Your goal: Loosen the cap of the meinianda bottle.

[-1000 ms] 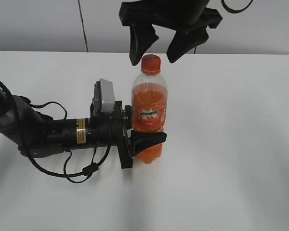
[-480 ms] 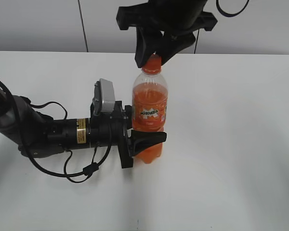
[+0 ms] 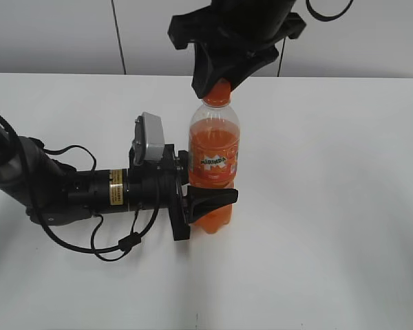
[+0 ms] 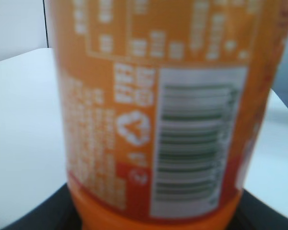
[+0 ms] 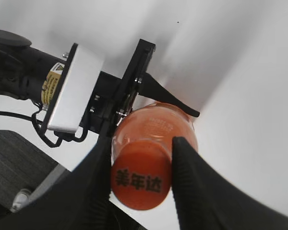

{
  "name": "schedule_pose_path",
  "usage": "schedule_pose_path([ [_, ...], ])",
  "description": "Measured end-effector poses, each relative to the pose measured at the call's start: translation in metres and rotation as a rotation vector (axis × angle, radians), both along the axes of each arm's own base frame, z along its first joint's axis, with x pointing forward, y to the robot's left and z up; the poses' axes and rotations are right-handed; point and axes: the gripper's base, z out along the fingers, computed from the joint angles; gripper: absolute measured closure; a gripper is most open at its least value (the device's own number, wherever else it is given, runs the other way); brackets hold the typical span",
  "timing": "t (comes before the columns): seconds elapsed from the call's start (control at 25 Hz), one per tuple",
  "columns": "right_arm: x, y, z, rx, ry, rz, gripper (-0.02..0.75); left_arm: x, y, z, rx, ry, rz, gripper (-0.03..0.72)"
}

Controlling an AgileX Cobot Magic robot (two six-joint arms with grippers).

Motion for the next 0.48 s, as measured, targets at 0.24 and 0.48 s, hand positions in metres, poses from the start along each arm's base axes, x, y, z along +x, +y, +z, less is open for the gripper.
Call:
schedule_pose_path([
  [0.24, -0.0005, 0.0007, 0.0002, -0.034, -0.092, 0.252, 0.456, 0.0000, 0.0000, 0.0000, 0.000, -0.001, 0.000, 0.305],
  [0.48, -0.0010, 0.0011, 0.0003, -0.080, -0.212, 0.571, 0.459, 0.0000, 0.0000, 0.0000, 0.000, -0.001, 0.000, 0.305],
])
